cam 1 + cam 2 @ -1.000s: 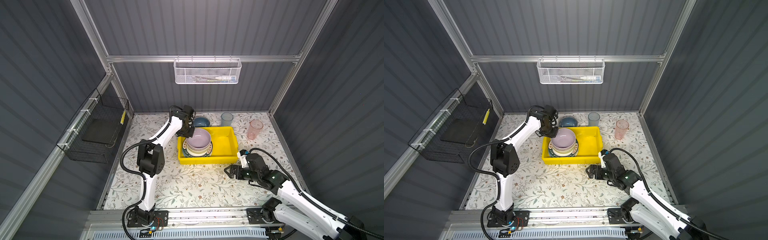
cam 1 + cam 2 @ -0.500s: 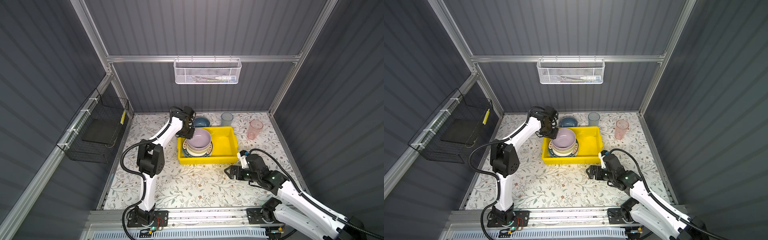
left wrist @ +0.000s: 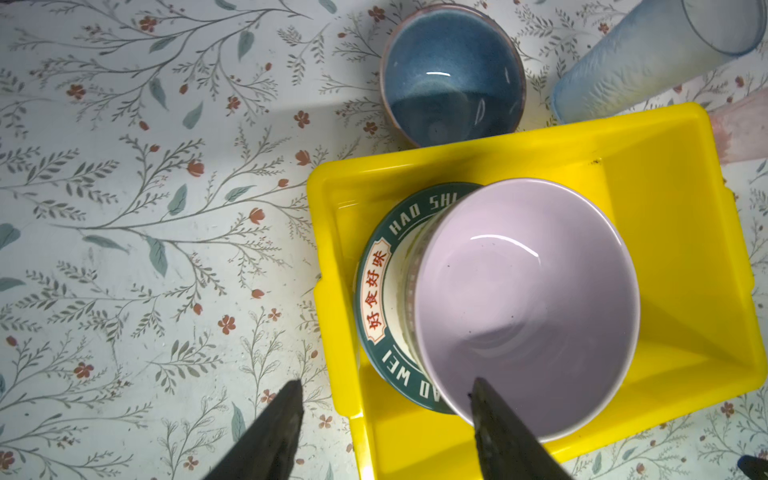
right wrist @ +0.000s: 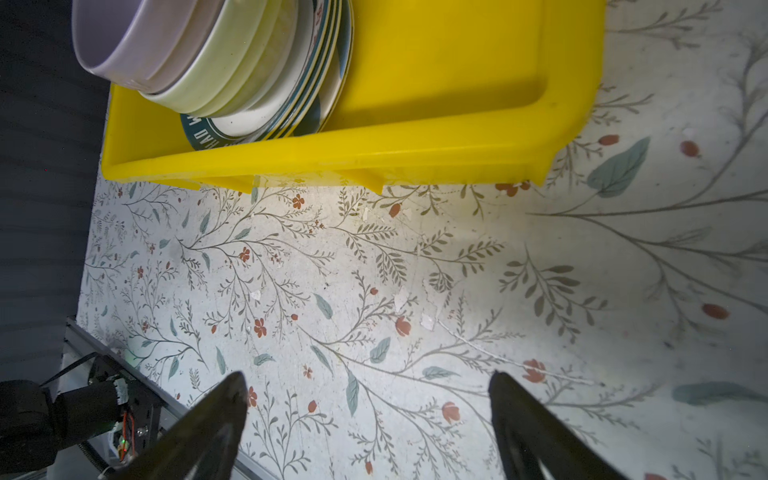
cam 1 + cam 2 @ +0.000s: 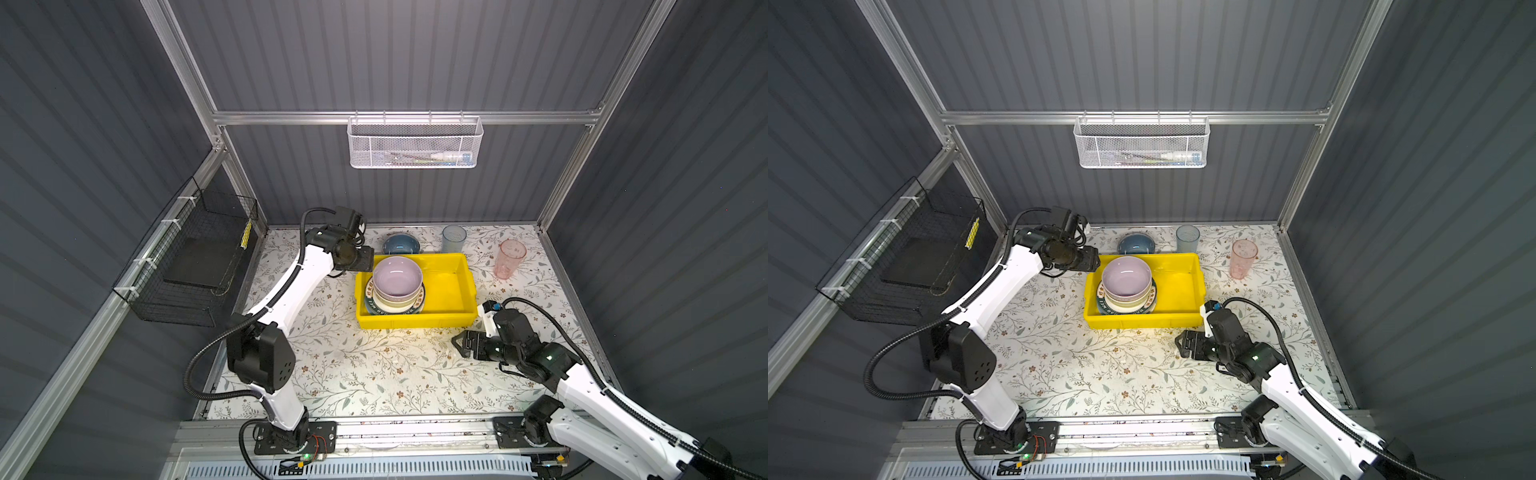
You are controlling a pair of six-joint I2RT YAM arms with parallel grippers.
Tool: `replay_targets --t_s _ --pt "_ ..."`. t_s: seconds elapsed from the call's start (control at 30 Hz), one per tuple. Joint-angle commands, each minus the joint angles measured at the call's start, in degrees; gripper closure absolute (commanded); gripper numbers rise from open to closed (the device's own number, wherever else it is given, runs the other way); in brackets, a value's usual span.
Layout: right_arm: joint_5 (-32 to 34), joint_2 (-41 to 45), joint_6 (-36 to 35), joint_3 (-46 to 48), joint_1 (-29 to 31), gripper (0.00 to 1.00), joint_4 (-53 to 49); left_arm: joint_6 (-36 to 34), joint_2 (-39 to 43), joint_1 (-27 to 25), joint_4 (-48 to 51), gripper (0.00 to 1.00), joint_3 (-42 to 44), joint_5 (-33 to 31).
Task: Place the mixed dishes into the plastic bin
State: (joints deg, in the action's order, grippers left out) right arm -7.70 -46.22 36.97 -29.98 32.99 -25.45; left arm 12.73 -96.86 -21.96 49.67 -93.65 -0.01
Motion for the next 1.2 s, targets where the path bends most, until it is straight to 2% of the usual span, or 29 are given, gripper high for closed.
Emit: replay_targets --t_s 0.0,0.23,0.43,0.83,0.97,1.17 --pt "3.45 -0.63 -0.25 -3.65 -0.1 0.19 -2.46 2.04 1.77 1.73 -1.45 0.35 5.73 0.22" --pt "9.76 -6.48 -3.52 -11.22 -1.49 0.24 -7.81 0.17 2.95 1.92 -1.46 0.41 12.08 1.6" --pt "11.88 -12.88 -6.79 -15.96 -5.19 0.27 -8.52 -0.05 3.78 1.92 -2.47 0.49 17.0 3.44" --pt "11.76 -27.61 -13.03 -23.6 -10.39 0.38 -6.27 0.19 3.44 1.92 -4.92 0.63 21.97 7.69" --pt "11.19 -30.74 -14.07 -25.19 -10.76 0.49 -6.89 0.96 3.43 1.83 -5.86 0.66 23.82 8.8" --pt "9.65 -32.31 -14.25 -25.0 -10.76 0.48 -7.33 0.52 2.92 1.65 -6.25 0.66 25.83 10.24"
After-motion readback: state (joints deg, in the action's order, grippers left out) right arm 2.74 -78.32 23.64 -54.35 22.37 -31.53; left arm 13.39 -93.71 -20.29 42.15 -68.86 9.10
